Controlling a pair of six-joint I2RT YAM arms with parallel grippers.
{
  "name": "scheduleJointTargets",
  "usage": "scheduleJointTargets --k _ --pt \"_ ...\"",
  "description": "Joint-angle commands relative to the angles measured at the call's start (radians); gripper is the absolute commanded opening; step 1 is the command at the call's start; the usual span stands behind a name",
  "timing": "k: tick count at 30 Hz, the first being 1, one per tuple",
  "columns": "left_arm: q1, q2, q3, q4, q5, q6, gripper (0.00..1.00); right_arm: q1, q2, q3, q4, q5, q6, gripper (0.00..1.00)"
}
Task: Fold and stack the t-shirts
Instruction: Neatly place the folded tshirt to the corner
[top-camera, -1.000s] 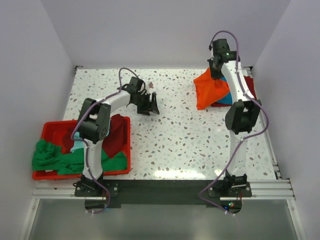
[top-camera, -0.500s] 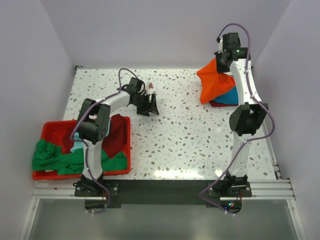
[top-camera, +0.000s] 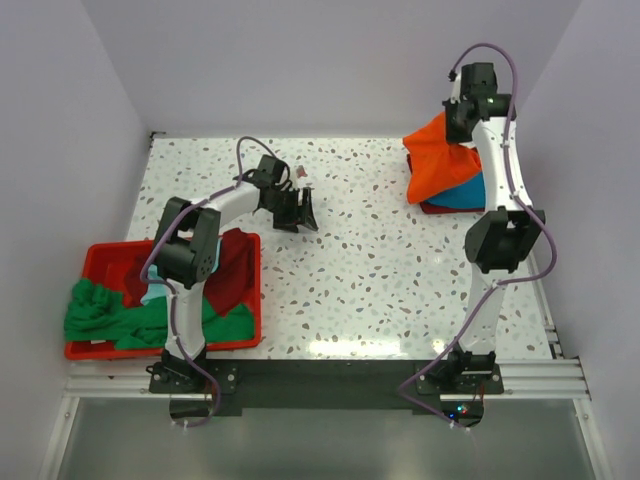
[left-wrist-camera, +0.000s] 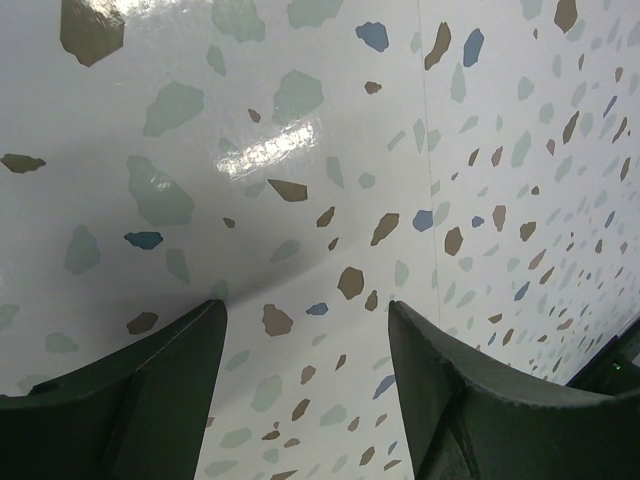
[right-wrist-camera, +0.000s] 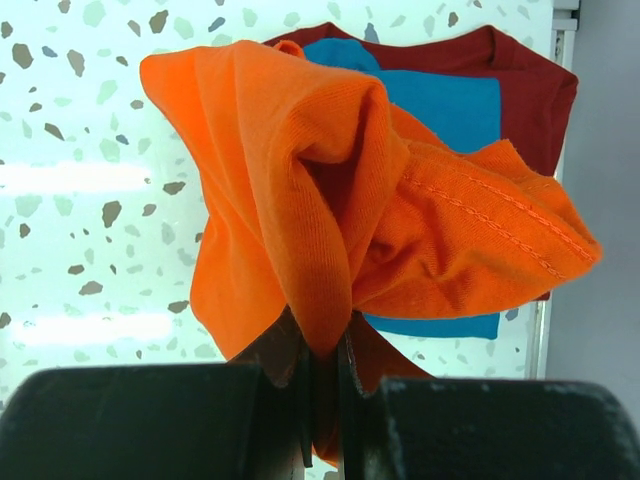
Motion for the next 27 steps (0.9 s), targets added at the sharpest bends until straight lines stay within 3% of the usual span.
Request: scheduleJointTargets --k 1,11,16,17,18,19,20,27 --pt "0.005 -0.008 -0.019 -0.068 -0.057 0.038 0.71 -0.014 -0.019 0.025 0.021 0.009 -0.007 0.0" --pt "0.005 -0.019 -0.007 -0.085 -0.066 0.056 0.71 -0.047 0.055 0.011 0.065 0.099 -0.021 0.0" --pt "0.005 -0.025 -0.002 -0.102 -0.074 0.063 0.71 -0.047 0.079 -0.027 0.116 0.258 -0.021 0.0" --pt "0.005 -0.027 -0.002 -0.103 -0.077 0.063 0.71 -0.049 0.076 -0.042 0.131 0.275 -0.022 0.13" --pt "0.005 -0.03 -0.004 -0.105 -0.077 0.063 0.71 -0.047 0.075 -0.057 0.166 0.291 -0.022 0.33" --pt "0.005 -0.036 -0.004 -0.105 -0.079 0.061 0.72 -0.047 0.075 -0.083 0.182 0.323 -0.022 0.62" --pt "0.005 -0.041 -0.004 -0.103 -0.082 0.056 0.72 -0.049 0.076 -0.087 0.189 0.338 -0.018 0.99" --pt "0.002 -0.138 -0.032 -0.038 -0.106 0.02 0.72 -0.046 -0.048 -0.241 0.295 0.361 0.037 0.99"
